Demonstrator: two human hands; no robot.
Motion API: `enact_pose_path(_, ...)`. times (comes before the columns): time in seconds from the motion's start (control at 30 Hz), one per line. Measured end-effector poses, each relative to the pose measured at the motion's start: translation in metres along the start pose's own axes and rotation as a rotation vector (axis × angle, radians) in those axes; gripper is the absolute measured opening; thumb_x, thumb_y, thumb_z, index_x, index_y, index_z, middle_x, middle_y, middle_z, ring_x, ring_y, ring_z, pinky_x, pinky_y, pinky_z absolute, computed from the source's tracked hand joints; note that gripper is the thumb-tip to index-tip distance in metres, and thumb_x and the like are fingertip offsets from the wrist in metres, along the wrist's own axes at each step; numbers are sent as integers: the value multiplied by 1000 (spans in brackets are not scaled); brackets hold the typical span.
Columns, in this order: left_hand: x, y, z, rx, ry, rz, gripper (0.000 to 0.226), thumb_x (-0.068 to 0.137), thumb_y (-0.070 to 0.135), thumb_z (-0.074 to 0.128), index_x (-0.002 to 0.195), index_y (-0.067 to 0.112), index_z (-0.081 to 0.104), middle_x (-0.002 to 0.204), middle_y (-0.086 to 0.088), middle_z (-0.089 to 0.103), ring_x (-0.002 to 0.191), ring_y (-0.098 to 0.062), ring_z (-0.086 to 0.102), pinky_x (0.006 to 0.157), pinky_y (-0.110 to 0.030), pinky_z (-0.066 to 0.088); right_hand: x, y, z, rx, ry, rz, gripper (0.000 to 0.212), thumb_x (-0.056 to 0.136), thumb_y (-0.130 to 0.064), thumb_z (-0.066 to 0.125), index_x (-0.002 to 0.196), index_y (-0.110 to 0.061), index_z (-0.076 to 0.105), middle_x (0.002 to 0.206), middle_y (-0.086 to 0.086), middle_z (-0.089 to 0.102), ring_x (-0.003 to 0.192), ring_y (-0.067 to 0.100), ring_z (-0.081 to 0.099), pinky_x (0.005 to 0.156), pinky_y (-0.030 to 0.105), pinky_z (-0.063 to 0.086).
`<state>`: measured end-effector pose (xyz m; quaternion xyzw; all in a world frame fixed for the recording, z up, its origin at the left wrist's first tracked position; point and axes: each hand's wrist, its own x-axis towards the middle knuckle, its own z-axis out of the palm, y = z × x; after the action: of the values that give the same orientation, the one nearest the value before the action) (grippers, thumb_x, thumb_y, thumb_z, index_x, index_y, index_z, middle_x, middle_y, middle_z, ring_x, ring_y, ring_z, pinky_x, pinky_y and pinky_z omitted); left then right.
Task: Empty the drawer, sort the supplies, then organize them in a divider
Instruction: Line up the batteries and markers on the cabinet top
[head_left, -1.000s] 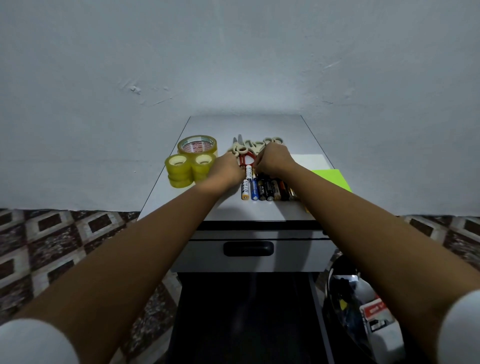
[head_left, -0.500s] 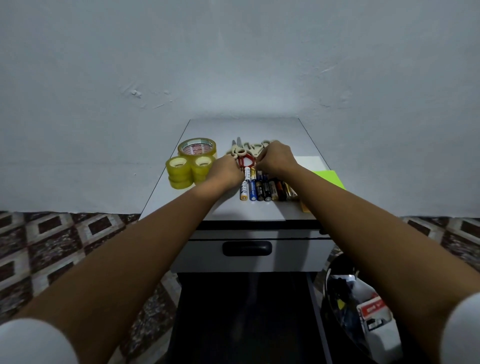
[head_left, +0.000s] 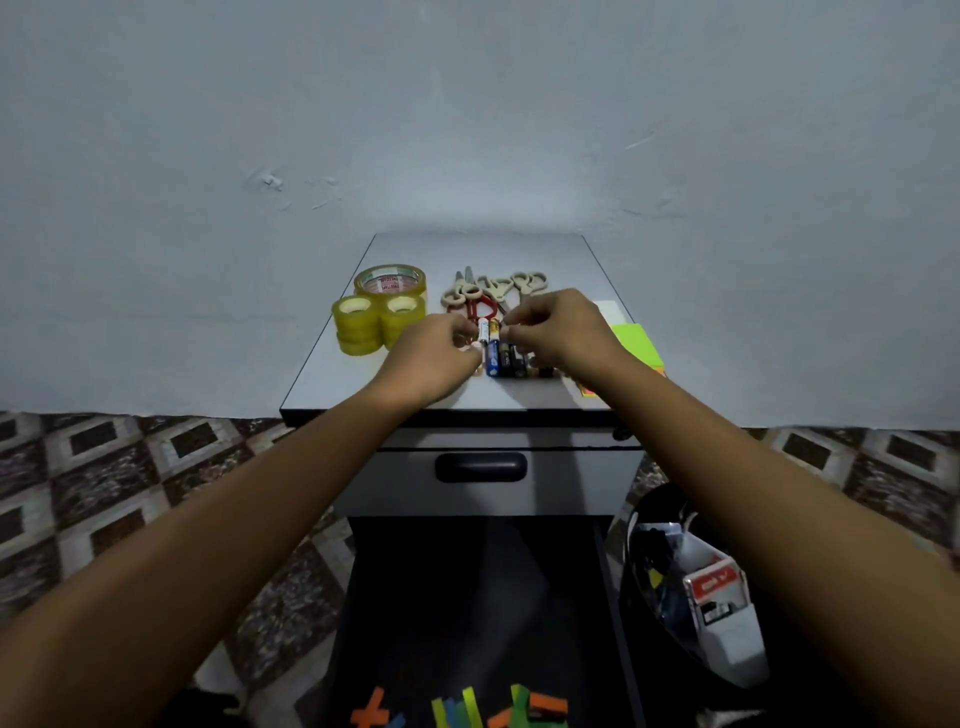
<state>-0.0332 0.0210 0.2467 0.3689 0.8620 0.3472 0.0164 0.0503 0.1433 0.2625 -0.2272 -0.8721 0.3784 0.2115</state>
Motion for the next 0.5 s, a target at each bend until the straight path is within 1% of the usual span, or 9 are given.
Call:
enact_pose_path(0.07, -24, -2, -1, -55, 2, 12, 32, 90, 20, 58, 121, 15, 61, 119, -3, 63, 105, -15, 58, 90, -25, 45, -24, 2, 1, 44, -29, 12, 17, 83, -15, 67, 98, -8, 71, 78, 3, 65, 76, 20, 64, 75, 32, 54)
enact_pose_path(0.13, -49, -4, 2, -102, 12, 21, 32, 89, 20, 59, 121, 16, 61, 111, -1, 63, 97, -11, 58, 84, -19, 42, -49, 7, 6, 50, -79, 15, 18, 84, -17, 68, 100, -10, 71, 74, -2, 63, 71, 13, 62, 71, 26, 53)
enact_pose_path(0.2, -73, -12, 9, -125, 26, 35, 31, 88, 18, 61, 119, 17, 63, 106, 1, 63, 92, -7, 56, 79, -12, 37, -74, 18, 14, 59, -123, 30, 20, 83, -17, 69, 102, -11, 71, 71, -5, 61, 64, 4, 55, 68, 21, 48)
enact_pose_path(0.27, -95, -26, 22, -125, 2, 52, 32, 86, 15, 63, 118, 17, 64, 105, -1, 64, 92, -9, 58, 80, -12, 38, -98, 34, 26, 90, -176, 76, 18, 84, -15, 68, 101, -10, 70, 70, -2, 61, 57, -1, 52, 64, 14, 45)
enact_pose_path(0.33, -116, -44, 41, -109, -63, 54, 33, 85, 13, 63, 118, 16, 63, 107, -2, 65, 95, -9, 59, 82, -11, 39, -122, 53, 39, 101, -242, 108, 16, 85, -13, 66, 101, -10, 69, 63, -7, 57, 49, -5, 51, 55, 5, 38)
enact_pose_path(0.4, -135, -62, 59, -93, -136, 29, 34, 86, 14, 63, 120, 15, 62, 110, 0, 64, 94, -5, 55, 80, -5, 34, -141, 74, 53, 73, -281, 122, 19, 85, -15, 67, 104, -11, 69, 64, -10, 56, 54, -7, 52, 57, 3, 38)
enact_pose_path(0.47, -152, -81, 77, -81, -219, -22, 34, 87, 16, 62, 121, 17, 61, 110, 1, 63, 94, -5, 55, 79, -6, 34, -156, 95, 68, 17, -294, 144, 23, 84, -18, 69, 106, -12, 70, 72, -4, 63, 64, -5, 55, 61, 2, 38)
enact_pose_path(0.5, -159, -90, 86, -86, -268, -55, 34, 88, 17, 62, 122, 17, 61, 110, 0, 63, 96, -7, 56, 81, -9, 36, -162, 105, 74, -1, -300, 168, 23, 83, -18, 69, 106, -12, 71, 78, 0, 66, 70, 0, 58, 62, 1, 37)
